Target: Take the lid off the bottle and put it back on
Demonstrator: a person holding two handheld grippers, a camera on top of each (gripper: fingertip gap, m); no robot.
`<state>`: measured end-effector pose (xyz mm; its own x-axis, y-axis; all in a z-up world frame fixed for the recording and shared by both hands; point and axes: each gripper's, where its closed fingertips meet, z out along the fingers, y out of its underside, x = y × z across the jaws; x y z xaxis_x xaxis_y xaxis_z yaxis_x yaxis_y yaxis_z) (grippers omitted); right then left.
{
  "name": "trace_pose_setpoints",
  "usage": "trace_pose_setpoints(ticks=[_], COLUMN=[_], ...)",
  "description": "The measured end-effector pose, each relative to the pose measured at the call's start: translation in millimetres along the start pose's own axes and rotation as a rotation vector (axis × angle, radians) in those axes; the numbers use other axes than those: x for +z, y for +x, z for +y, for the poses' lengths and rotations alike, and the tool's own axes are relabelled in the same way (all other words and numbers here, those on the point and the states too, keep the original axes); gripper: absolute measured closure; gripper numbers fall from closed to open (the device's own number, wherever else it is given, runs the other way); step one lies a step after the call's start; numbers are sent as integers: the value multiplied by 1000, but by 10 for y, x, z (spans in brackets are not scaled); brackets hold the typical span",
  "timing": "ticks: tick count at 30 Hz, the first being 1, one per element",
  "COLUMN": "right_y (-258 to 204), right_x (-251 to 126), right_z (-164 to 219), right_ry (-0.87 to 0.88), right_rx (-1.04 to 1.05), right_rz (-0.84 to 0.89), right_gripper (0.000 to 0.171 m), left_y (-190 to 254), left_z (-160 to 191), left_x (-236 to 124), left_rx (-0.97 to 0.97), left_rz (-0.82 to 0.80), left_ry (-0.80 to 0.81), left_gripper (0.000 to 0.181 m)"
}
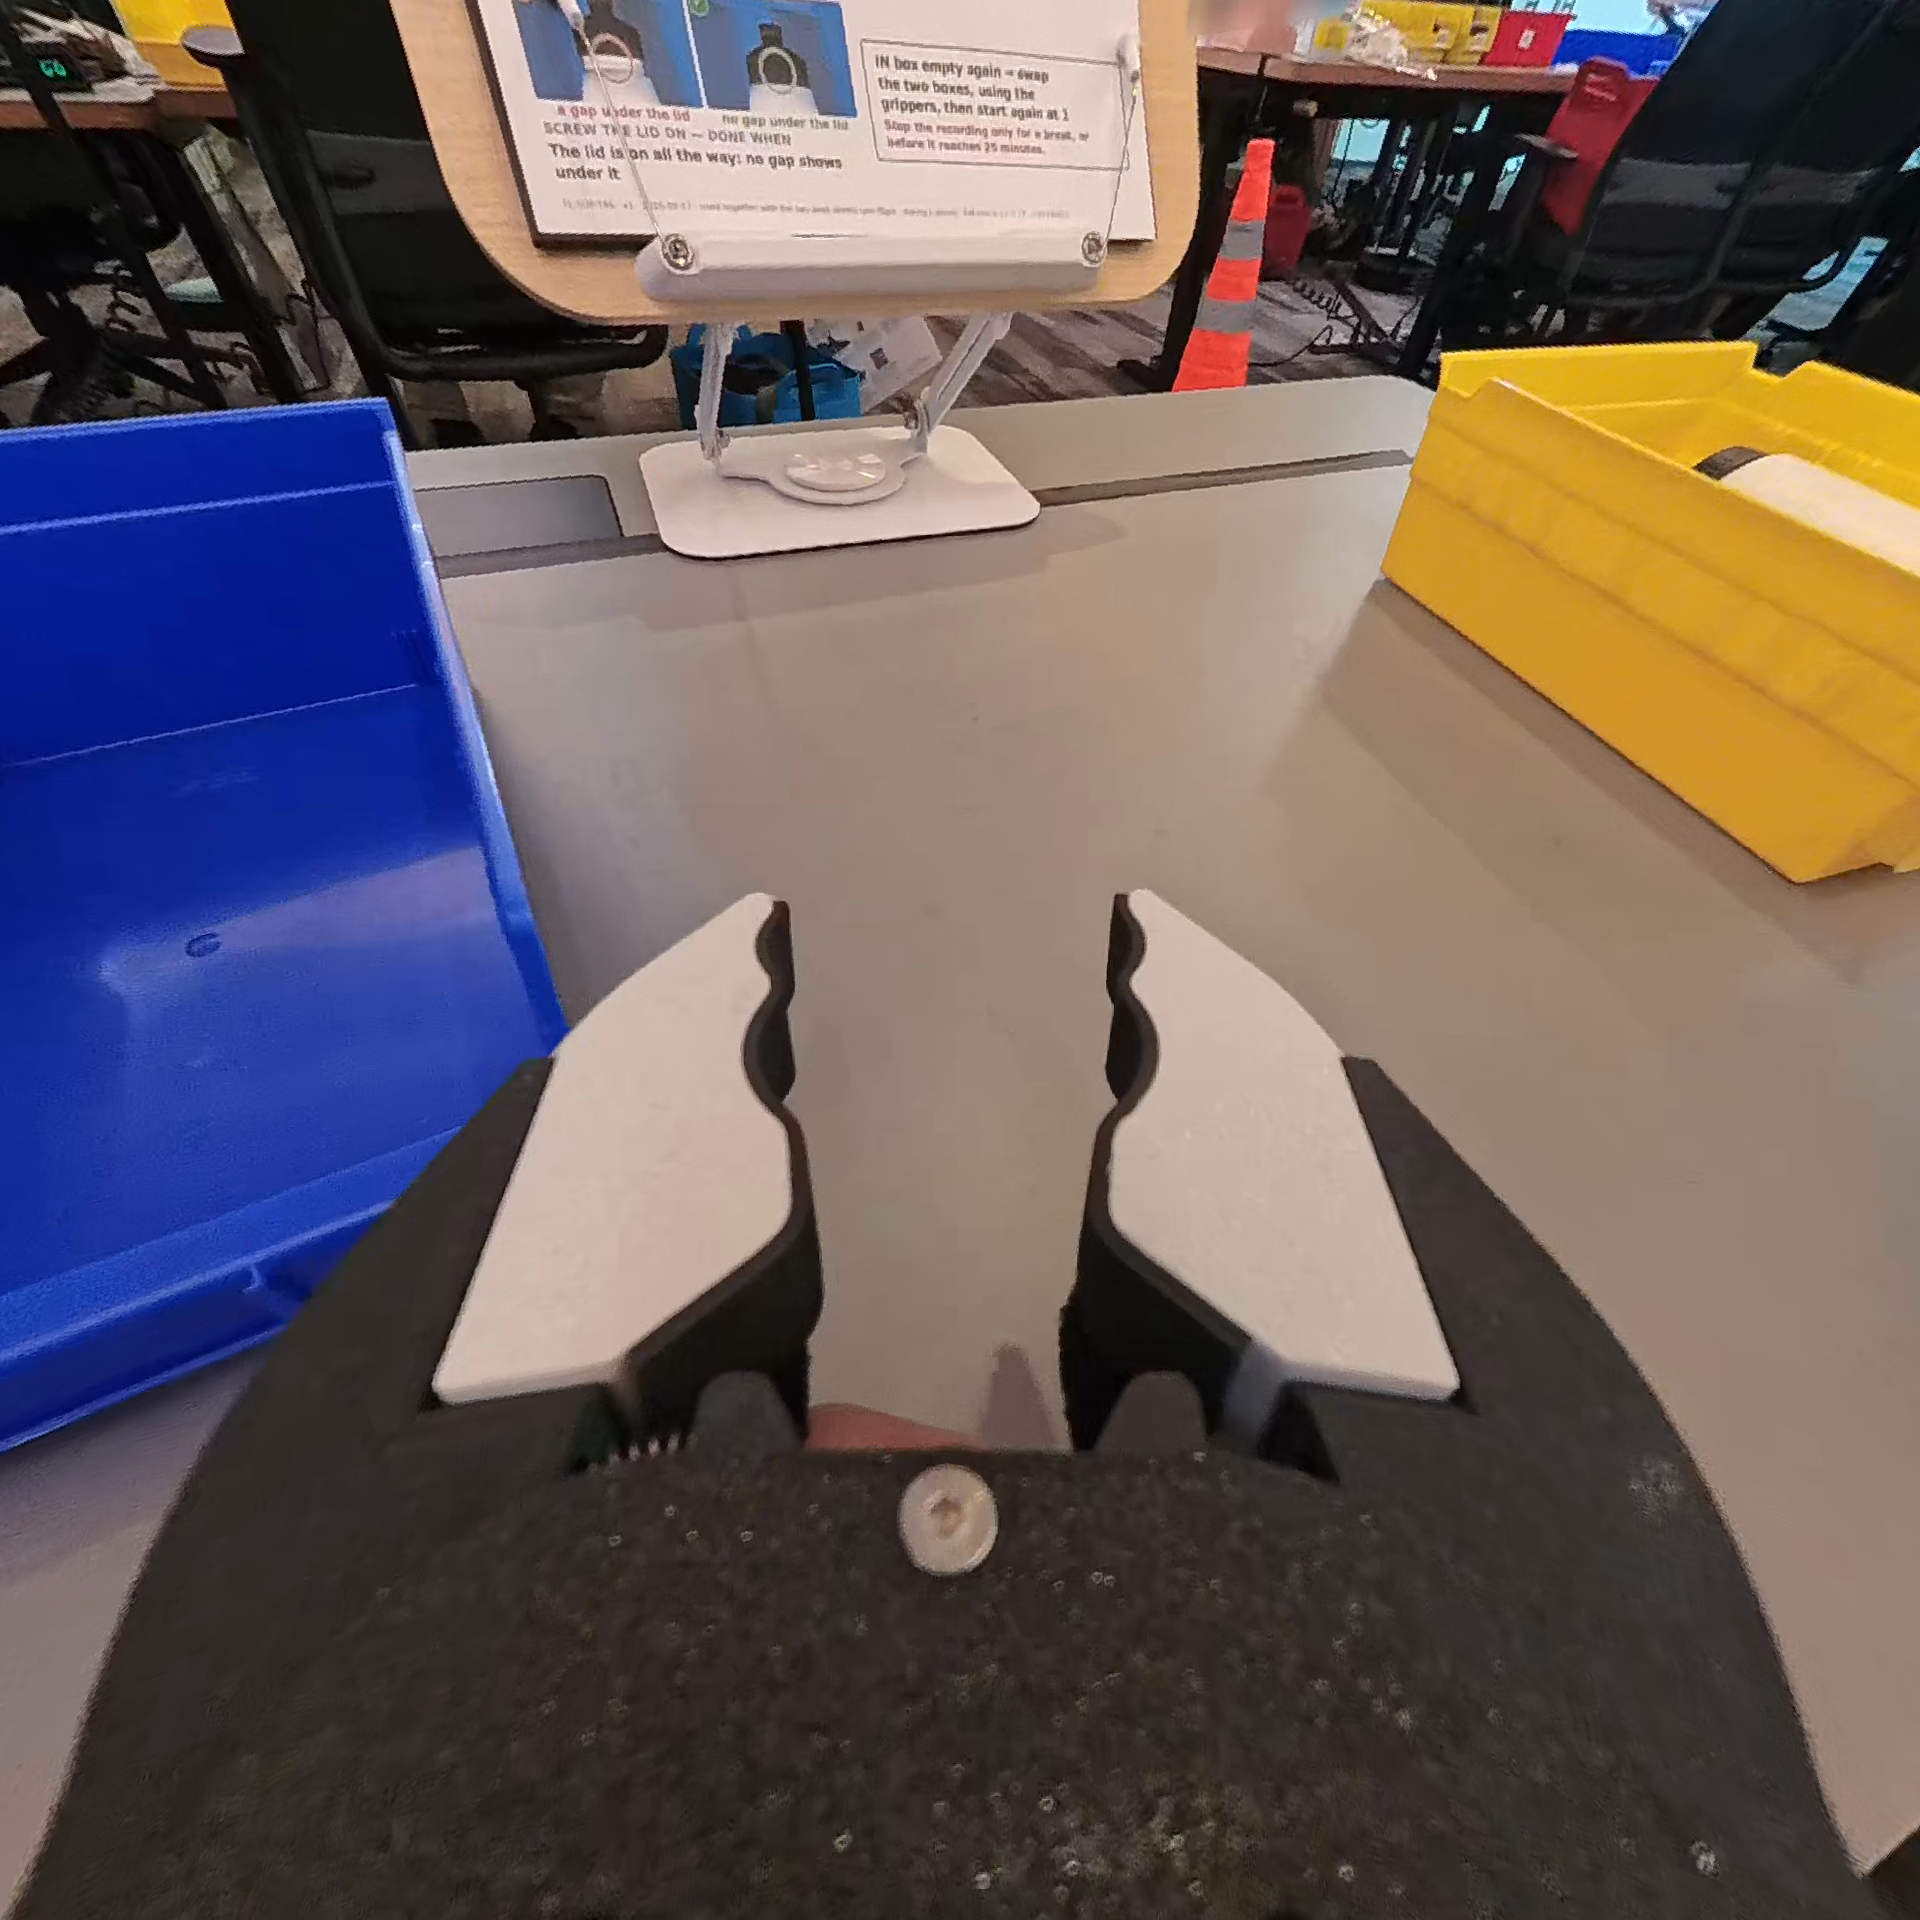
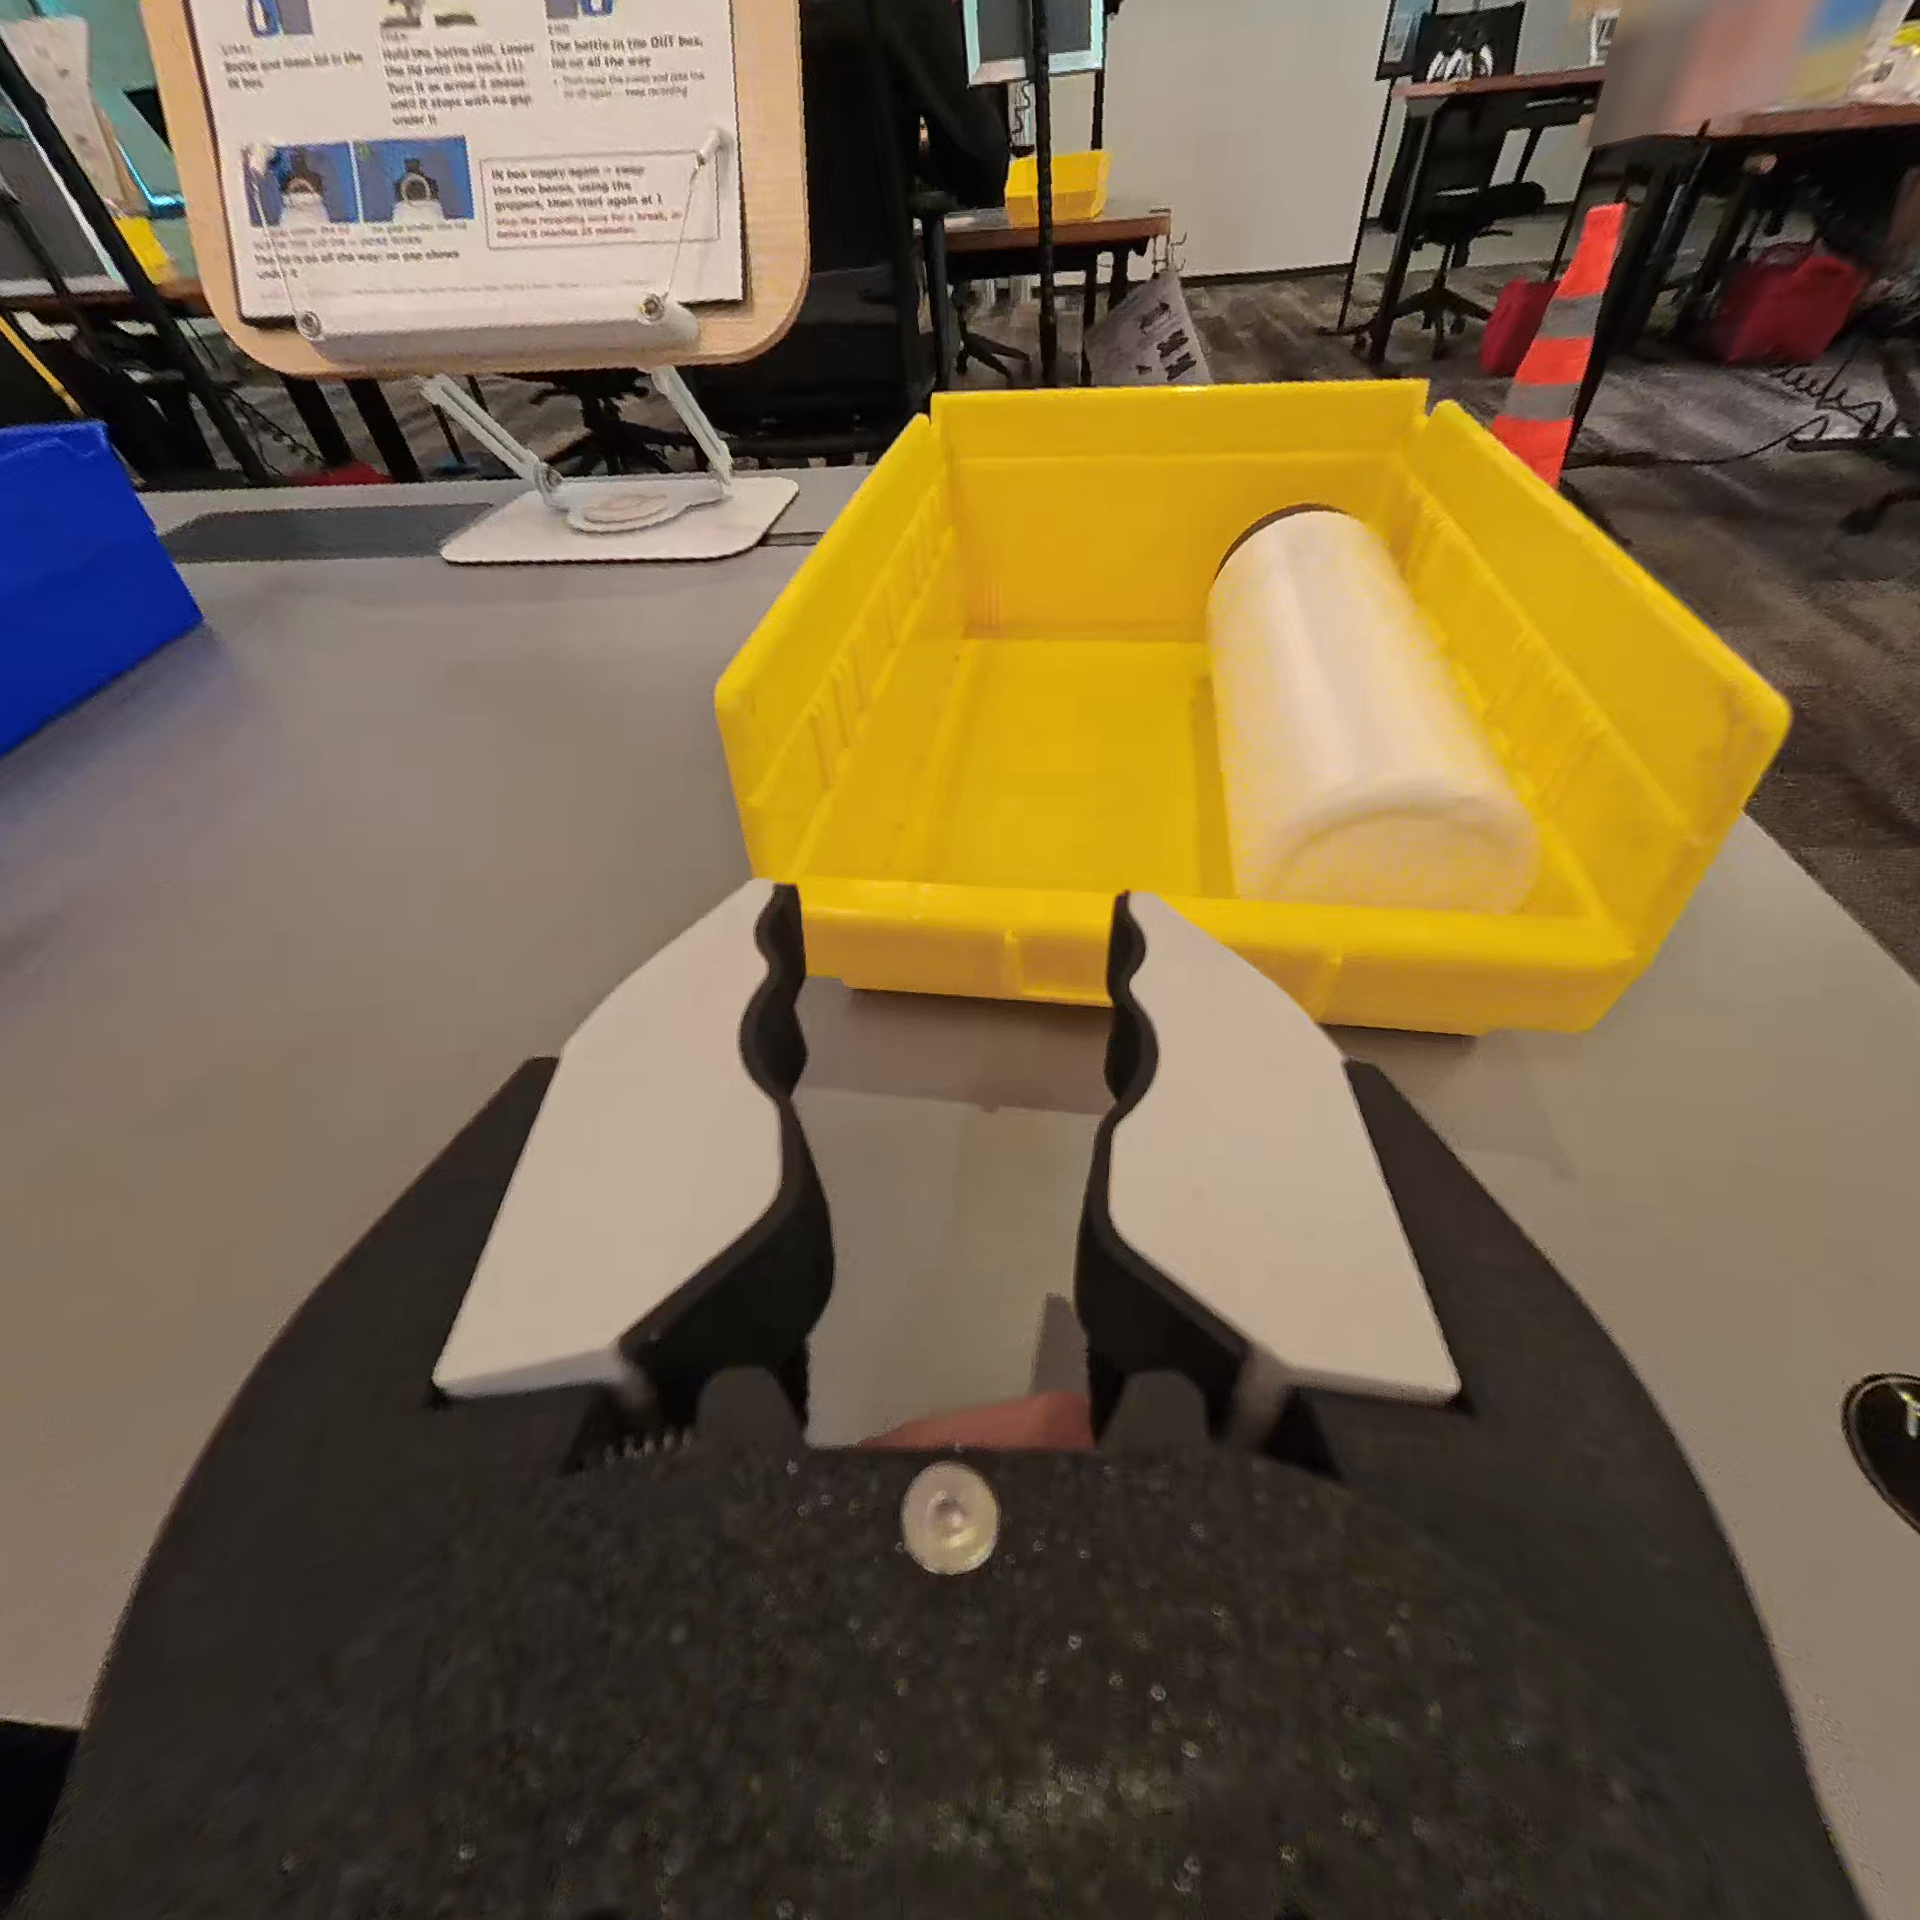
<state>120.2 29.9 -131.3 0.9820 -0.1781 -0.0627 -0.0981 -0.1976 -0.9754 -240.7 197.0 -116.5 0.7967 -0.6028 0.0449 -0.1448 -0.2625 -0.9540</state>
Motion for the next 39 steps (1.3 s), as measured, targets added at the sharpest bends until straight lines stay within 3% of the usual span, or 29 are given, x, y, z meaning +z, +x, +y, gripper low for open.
trace_pose_setpoints(ticks=[7, 11, 14, 19, 21, 22, 26, 28, 31, 34, 35, 37, 39], right_y=[-84, -208, -510, -664, -866, -963, -1509, -1682, -1684, -1203, -956, -612, -489], right_x=[26, 108, 305, 786, 880, 868, 406, 90, -298, -549, -587, -556, -443], right_z=[8, 56, 58, 100, 169, 173, 159, 61, -132, -318, -311, -233, 75], right_ry=[-8, -22, -48, -172, -232, -240, -194, -115, 3, 128, 115, 52, -120], right_rx=[-75, -69, -25, -90, -38, -47, -136, -118, -180, -199, -190, -168, -80], right_rz=[-3, -41, -122, -72, -172, -214, -494, -527, -440, -141, -18, 121, 148], right_gripper=[114, 104, 95, 86, 87, 86, 127, 113, 102, 107, 112, 105, 97], left_y=[3, 52, 145, 306, 359, 390, 633, 873, 1402, 1781, 1812, 1831, 1707], left_z=[30, 67, 88, 118, 141, 155, 231, 222, 144, 199, 261, 337, 325], left_x=[5, 33, 71, 84, 81, 81, 105, 134, 189, 337, 438, 602, 706], left_rx=[-13, -10, -8, 48, 65, 71, 85, 85, 75, 124, 144, 136, 82], left_rz=[15, 33, 63, 112, 136, 151, 248, 327, 483, 502, 453, 380, 284], left_ry=[-14, -33, -45, -56, -65, -69, -101, -94, -68, -79, -109, -148, -142], left_gripper=[124, 124, 124, 123, 123, 123, 115, 111, 107, 109, 116, 135, 172])
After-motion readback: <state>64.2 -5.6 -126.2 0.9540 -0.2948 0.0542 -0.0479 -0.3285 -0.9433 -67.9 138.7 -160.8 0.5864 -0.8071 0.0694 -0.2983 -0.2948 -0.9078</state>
